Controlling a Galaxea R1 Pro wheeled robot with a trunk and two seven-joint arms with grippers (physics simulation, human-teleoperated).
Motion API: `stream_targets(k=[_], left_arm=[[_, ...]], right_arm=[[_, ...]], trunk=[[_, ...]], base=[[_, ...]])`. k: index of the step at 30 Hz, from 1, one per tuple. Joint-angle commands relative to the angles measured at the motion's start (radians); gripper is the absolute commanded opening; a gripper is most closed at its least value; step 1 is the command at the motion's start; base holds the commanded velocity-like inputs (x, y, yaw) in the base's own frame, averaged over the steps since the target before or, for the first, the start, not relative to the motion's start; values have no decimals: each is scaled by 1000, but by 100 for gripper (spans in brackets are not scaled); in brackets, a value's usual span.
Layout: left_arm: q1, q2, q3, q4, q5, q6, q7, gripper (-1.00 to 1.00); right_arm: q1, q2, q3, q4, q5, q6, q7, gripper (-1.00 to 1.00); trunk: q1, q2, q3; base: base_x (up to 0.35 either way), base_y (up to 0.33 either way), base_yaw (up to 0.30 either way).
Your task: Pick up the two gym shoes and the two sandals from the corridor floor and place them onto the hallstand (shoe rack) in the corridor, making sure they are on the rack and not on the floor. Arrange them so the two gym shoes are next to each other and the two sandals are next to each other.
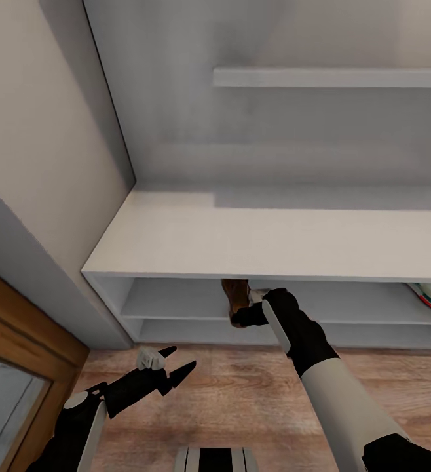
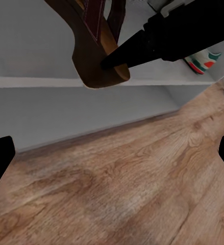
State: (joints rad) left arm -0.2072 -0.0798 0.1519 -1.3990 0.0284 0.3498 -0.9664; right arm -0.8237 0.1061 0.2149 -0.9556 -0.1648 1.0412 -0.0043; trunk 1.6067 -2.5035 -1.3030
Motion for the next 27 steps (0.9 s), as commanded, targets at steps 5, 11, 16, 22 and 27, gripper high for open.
stream_targets(k=[5,11,16,22,27], left_arm=[[0,0,0,0,0,0,0,100],[0,0,0,0,1,0,0,100],[0,0,0,0,1,0,0,100],[0,0,0,0,0,0,0,100],[0,0,0,0,1,0,0,100]], right_arm=[[0,0,0,0,-2,-1,-2,-100],[0,0,0,0,-2,-1,-2,-100],[0,1,0,0,-2,-1,-1,-100],[0,0,0,0,-2,-1,0,-100],[0,0,0,0,-2,-1,0,-100]], trunk=[[0,0,0],[0,0,0],[0,0,0],[0,0,0],[0,0,0]], base=[[151,0,0],[39,0,0],[6,0,0],[54,0,0],[155,0,0]])
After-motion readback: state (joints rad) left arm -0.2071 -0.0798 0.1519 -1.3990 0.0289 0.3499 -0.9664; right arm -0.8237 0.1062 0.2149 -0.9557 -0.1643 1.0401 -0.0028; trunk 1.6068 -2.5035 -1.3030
